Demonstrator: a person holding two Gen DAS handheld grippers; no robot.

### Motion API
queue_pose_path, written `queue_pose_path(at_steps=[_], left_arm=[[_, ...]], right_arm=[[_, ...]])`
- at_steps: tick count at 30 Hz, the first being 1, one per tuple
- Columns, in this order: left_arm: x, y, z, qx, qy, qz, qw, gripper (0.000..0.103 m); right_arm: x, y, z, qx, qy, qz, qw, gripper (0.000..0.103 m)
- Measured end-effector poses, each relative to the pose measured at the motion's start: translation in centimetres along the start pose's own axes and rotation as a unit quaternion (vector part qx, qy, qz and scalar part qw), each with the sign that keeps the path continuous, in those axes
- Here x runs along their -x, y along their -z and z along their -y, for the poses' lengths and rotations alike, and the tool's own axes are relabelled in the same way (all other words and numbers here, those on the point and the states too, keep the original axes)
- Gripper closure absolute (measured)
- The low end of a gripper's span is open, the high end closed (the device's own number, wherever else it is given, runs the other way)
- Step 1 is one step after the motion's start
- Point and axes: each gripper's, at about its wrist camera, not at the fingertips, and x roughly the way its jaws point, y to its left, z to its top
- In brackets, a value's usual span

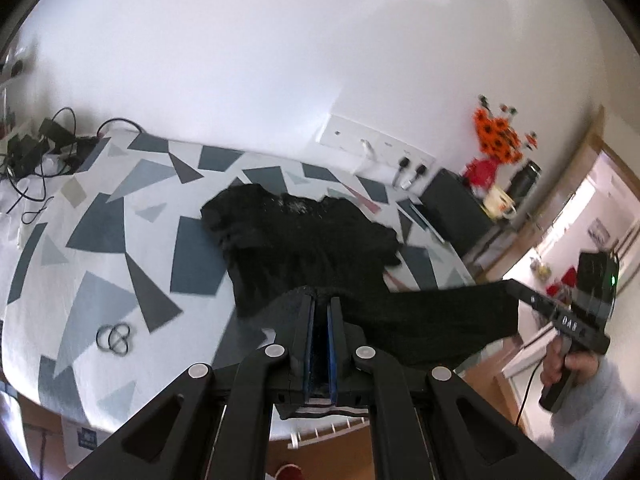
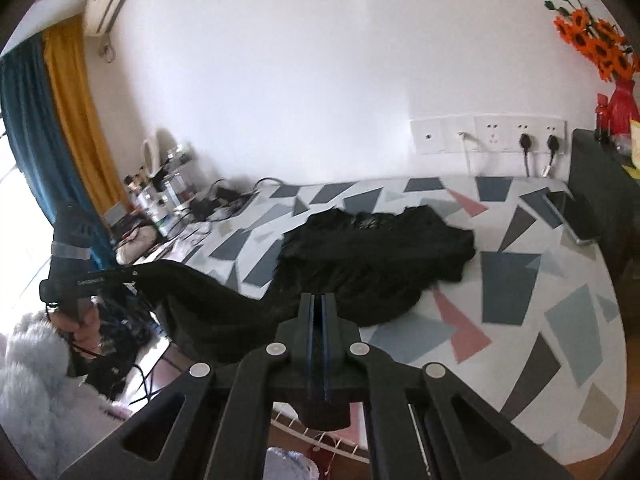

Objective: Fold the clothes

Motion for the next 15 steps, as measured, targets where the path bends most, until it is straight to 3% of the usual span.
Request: queue_pose_path(at_steps=[8, 15], left_arm=[[-7.8, -7.0, -3.1, 0.022, -0.018, -0.029, 0.9992, 0.098], [-15.8, -12.4, -7.3, 0.04, -0.018, -0.08, 0.9958, 0.098]], right_arm=[[-6.4, -4.9, 3.4, -0.021, 0.061, -0.005, 0.998, 0.1], [-14.3, -9.7, 7.6, -0.034, 0.1, -0.038, 0.994, 0.1]])
